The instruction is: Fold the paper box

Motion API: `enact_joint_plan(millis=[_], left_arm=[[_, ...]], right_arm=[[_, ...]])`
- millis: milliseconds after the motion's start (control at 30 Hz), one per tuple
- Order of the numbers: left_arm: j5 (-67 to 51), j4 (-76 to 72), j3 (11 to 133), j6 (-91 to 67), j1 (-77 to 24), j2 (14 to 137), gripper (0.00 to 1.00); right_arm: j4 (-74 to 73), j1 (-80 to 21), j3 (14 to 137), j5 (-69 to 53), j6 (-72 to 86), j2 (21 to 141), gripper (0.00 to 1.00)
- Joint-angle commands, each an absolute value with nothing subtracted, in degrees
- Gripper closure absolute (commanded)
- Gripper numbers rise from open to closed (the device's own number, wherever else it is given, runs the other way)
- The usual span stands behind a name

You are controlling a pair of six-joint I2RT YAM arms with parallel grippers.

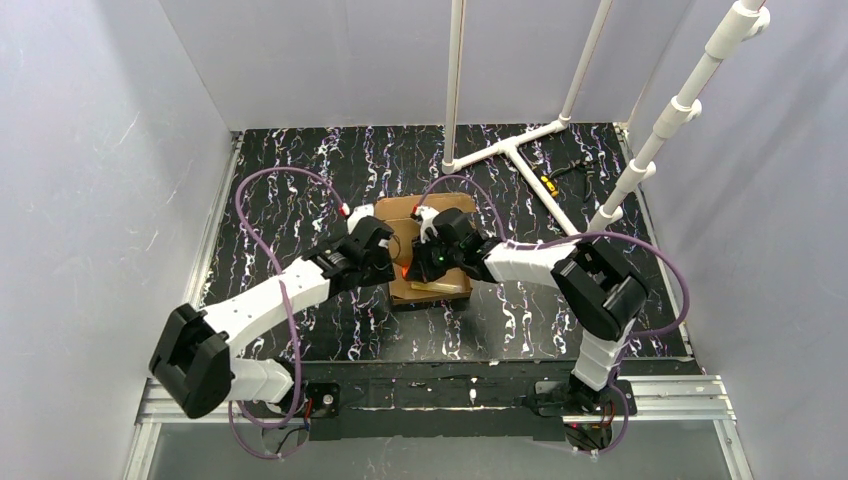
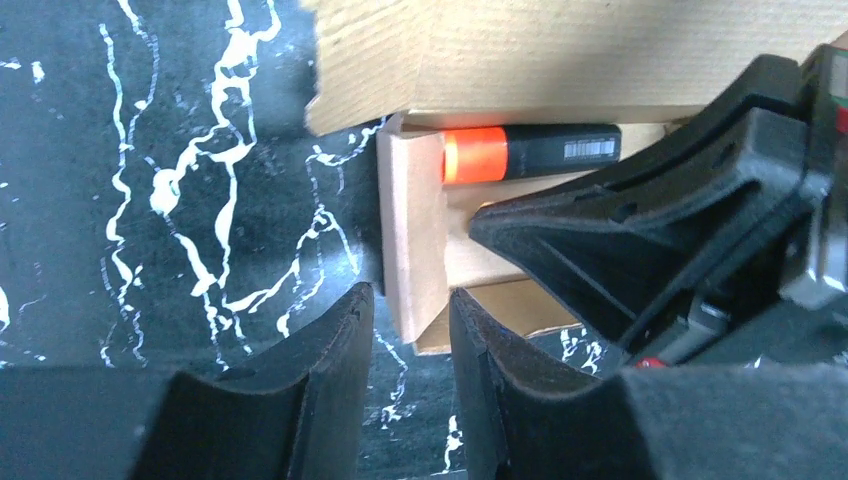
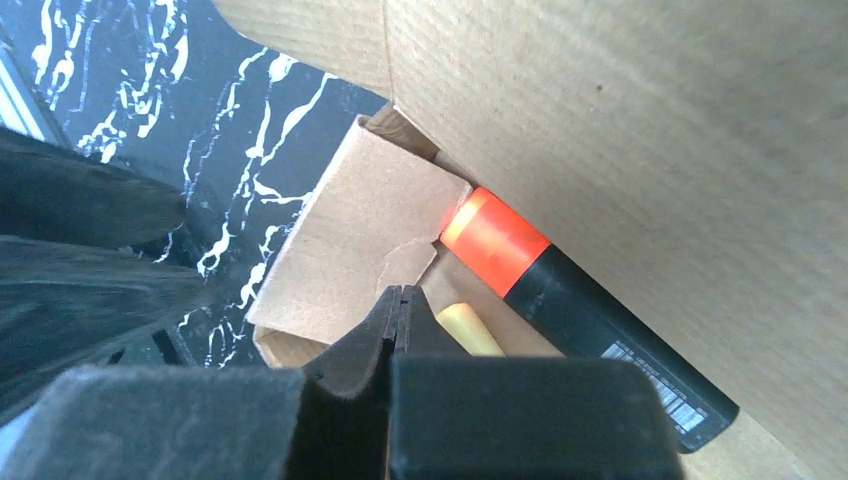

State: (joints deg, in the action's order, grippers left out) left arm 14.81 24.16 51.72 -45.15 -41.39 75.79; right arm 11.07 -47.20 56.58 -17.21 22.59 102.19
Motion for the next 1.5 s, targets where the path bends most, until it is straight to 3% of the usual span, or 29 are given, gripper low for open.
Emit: enact_joint_plan(millis=[0,167,300,600,1067,1300,1467], left_arm=[[18.25,25.65,47.19,-43.68,-40.79,70.58,0.68],[15.07,20.41,41.13,-42.05,-36.97,68.25,0.92],[9.62,11.94,37.11,-41.49,-34.19,70.88,1.0],[1.24,-2.3,36.81,-42.3,-34.0,81.39,1.0],[4.86,2.74,36.24,-42.08,-33.29,80.31,1.0],[7.72,9.25,36.14,-39.92,-32.31,73.74,0.89],[8.08,11.16,33.61,-38.42,-31.66,64.44,0.73]], right_arm=[[13.62,-48.67,59.98,-15.01,22.26,104.69,0.99],[12.77,-50.78,61.06,-12.51,20.16,105.97,0.99],[12.83,-51.77,61.53,-10.48,19.29,106.72,0.99],[14.53,-55.16,62.72,-4.57,16.51,110.74,0.99],[14.27,-55.95,61.95,-4.52,9.22,109.03,0.99],[-0.39,-55.03,66.72,-10.28,-4.65,104.88,0.99],[-17.38,-54.69,72.4,-16.04,-17.53,102.05,0.96]])
